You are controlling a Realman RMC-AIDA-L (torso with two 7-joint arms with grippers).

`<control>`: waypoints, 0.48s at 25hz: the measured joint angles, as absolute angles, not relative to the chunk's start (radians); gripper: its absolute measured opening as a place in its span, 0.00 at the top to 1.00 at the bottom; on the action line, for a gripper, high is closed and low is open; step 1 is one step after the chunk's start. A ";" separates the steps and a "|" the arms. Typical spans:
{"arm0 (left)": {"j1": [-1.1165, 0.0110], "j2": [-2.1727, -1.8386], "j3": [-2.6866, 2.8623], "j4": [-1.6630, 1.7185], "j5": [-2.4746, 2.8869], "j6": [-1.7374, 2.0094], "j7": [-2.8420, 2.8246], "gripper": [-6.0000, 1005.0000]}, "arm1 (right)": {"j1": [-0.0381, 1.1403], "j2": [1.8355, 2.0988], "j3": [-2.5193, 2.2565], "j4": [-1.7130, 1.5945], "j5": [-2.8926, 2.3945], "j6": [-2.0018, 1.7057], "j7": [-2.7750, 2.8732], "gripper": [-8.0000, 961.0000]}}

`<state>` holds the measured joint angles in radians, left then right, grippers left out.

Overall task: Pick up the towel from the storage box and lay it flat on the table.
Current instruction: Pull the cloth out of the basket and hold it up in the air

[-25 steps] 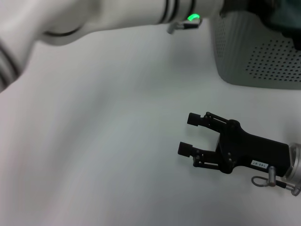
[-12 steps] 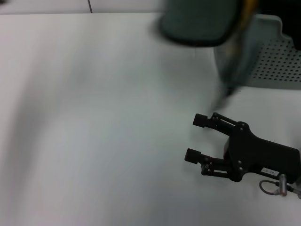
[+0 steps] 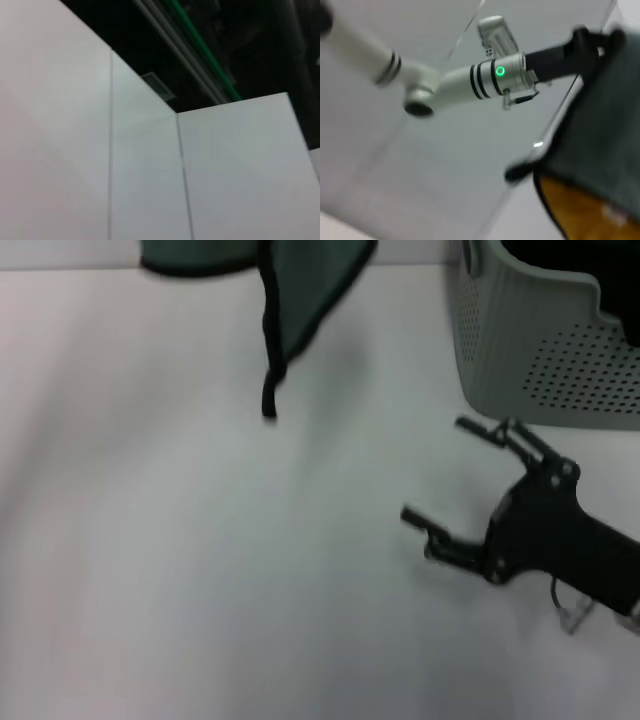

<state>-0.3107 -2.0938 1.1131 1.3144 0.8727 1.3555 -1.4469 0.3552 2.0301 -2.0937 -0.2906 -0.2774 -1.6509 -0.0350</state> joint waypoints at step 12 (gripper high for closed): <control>-0.406 -2.095 1.100 1.114 0.861 1.369 -1.381 0.99 | 0.381 2.029 -2.399 -0.487 0.214 -1.389 -1.094 0.14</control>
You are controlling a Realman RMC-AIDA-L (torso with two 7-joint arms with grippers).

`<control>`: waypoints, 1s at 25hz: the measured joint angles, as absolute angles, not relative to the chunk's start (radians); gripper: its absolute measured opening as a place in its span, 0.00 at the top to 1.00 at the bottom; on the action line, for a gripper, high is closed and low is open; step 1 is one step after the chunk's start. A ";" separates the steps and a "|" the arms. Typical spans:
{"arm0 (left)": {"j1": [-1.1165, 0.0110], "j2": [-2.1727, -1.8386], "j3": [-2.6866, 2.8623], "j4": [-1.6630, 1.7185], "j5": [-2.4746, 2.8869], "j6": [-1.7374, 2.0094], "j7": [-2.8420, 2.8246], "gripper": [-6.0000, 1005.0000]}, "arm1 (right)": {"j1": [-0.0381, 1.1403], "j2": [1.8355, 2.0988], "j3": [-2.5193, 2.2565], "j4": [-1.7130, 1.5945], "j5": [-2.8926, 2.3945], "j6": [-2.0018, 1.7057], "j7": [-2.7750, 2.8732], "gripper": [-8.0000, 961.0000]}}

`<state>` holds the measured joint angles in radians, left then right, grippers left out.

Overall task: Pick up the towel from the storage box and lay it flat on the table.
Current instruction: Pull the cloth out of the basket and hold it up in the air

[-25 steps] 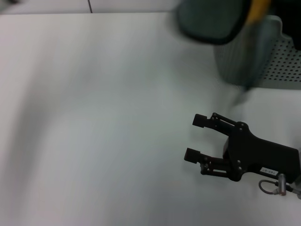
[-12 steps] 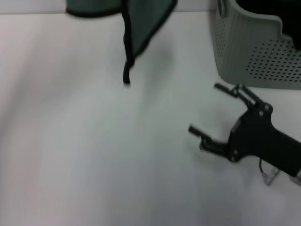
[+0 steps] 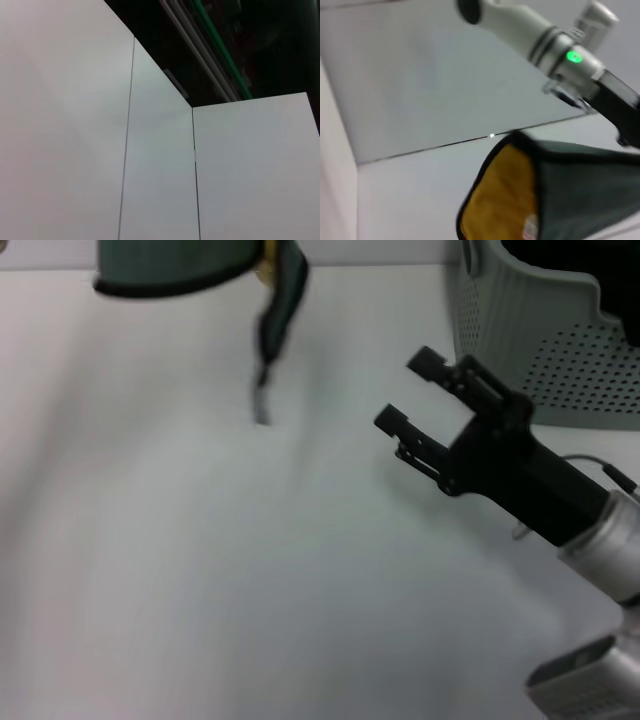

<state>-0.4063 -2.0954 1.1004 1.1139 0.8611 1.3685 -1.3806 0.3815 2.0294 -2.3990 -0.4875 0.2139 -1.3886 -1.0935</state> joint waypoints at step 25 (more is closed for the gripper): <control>-0.431 -2.097 1.160 1.102 0.846 1.370 -1.376 0.99 | 0.455 2.029 -2.436 -0.509 0.253 -1.361 -1.181 0.36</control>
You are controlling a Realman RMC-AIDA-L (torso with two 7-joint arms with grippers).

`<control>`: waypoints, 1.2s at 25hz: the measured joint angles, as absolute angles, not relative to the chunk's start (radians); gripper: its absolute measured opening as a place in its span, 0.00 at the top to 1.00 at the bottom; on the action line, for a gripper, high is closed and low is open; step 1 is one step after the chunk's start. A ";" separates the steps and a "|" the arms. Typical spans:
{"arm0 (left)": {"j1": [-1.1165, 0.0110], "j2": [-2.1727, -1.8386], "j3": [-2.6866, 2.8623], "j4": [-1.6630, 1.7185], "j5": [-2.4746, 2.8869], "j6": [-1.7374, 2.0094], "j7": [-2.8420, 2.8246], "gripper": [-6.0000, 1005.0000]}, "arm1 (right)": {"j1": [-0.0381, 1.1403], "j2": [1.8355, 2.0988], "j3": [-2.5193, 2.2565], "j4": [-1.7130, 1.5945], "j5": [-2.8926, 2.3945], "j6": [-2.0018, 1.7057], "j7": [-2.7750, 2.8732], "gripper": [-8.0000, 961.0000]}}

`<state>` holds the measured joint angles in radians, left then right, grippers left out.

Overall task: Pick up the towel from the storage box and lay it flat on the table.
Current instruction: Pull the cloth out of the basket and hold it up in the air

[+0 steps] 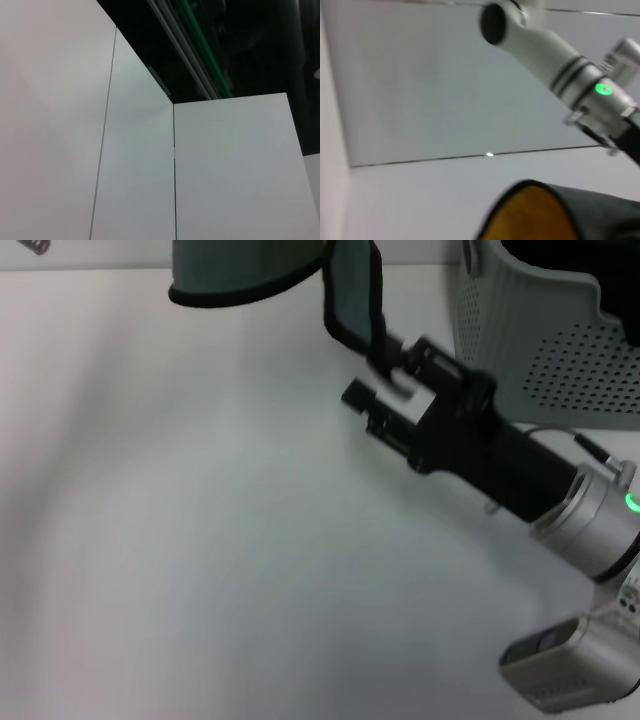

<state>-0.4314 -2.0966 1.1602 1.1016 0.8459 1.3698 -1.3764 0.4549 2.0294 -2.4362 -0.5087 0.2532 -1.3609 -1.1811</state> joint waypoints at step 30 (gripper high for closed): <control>-0.429 -2.095 1.175 1.109 0.833 1.383 -1.365 0.99 | 0.448 2.029 -2.494 -0.508 0.360 -1.511 -1.277 0.48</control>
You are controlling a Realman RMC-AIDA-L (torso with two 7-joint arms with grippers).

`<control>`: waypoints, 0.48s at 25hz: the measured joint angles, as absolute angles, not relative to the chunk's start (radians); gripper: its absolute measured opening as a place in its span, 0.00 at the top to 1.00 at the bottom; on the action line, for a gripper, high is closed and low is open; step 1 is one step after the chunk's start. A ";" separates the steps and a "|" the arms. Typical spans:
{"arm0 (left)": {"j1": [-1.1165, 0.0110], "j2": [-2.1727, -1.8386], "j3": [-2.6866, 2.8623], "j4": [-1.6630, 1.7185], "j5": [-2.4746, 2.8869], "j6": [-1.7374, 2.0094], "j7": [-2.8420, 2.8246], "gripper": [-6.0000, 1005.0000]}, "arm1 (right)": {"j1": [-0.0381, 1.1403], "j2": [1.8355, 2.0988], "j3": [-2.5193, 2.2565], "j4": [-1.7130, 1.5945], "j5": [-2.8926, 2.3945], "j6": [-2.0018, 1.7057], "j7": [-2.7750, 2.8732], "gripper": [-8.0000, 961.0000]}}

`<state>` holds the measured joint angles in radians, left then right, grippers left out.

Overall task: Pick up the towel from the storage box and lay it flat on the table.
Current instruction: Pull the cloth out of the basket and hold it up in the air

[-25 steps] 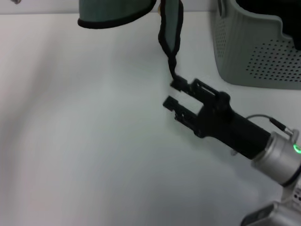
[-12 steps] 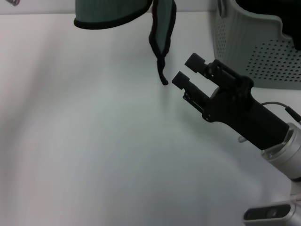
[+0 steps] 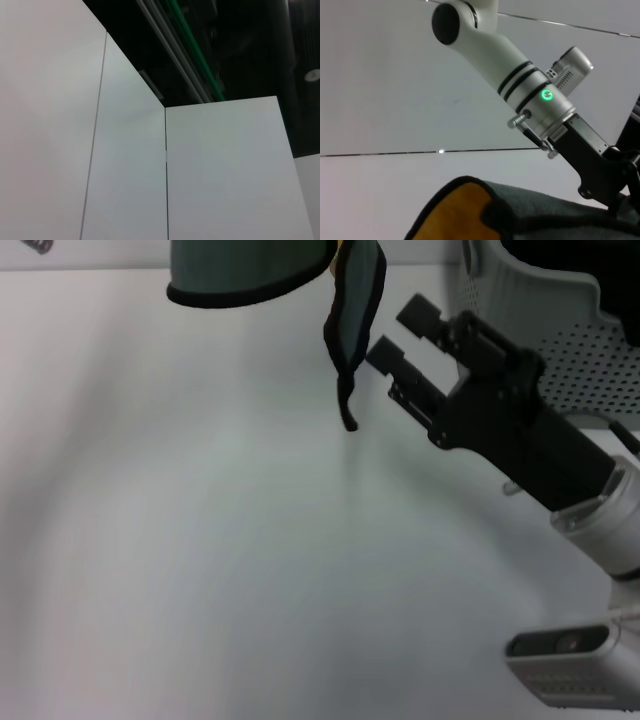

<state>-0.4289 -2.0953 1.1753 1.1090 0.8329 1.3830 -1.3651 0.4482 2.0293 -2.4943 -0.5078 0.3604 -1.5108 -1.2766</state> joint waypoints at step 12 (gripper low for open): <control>-0.428 -2.096 1.187 1.110 0.810 1.387 -1.364 0.99 | 0.439 2.029 -2.506 -0.500 0.384 -1.476 -1.259 0.49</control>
<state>-0.4283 -2.0960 1.1871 1.1099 0.8102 1.3865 -1.3637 0.4392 2.0293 -2.5062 -0.5000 0.3836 -1.4765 -1.2587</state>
